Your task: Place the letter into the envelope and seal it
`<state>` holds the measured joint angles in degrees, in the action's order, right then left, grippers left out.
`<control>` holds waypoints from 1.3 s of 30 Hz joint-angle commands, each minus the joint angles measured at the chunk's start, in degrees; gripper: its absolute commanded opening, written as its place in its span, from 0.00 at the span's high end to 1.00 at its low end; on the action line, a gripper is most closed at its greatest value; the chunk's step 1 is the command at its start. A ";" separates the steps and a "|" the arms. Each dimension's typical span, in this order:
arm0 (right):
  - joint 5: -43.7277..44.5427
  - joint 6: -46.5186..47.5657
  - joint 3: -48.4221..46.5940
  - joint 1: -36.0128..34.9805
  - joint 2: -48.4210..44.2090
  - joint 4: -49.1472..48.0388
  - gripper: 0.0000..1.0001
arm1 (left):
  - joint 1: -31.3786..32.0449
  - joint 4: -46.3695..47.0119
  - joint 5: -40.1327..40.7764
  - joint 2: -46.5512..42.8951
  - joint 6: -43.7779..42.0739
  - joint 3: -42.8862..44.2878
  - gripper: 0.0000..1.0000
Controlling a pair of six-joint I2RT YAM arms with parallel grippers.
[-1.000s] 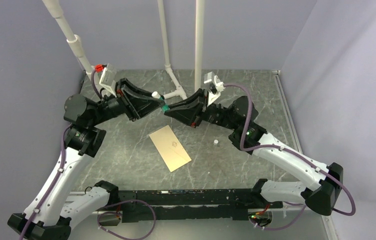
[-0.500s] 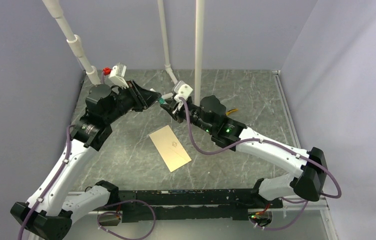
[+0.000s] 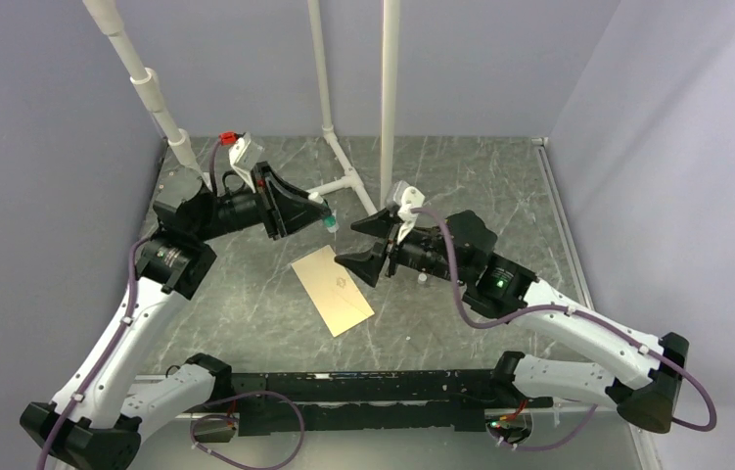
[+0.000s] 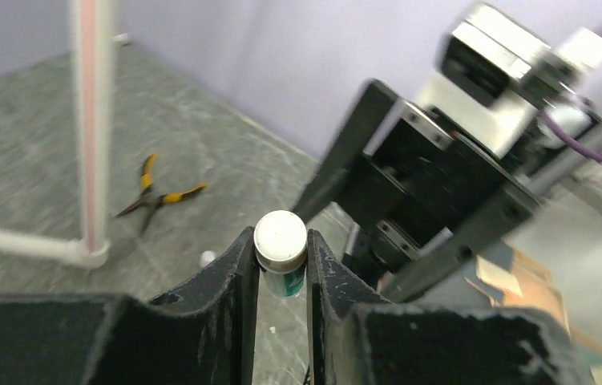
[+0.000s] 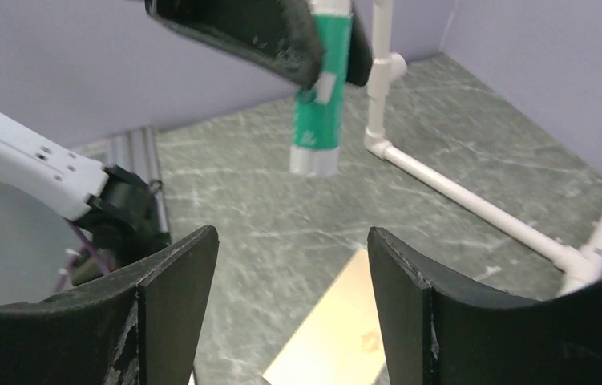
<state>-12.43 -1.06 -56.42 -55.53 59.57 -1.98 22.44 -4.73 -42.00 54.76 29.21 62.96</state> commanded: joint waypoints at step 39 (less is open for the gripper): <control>-7.28 -25.44 3.37 0.30 5.68 -38.20 1.00 | 0.24 34.98 -14.32 -0.30 16.90 -8.89 0.50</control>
<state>-19.55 -24.16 -53.04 -55.53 64.75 -32.67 22.52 23.14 -60.62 55.35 42.48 55.88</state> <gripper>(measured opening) 0.252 0.539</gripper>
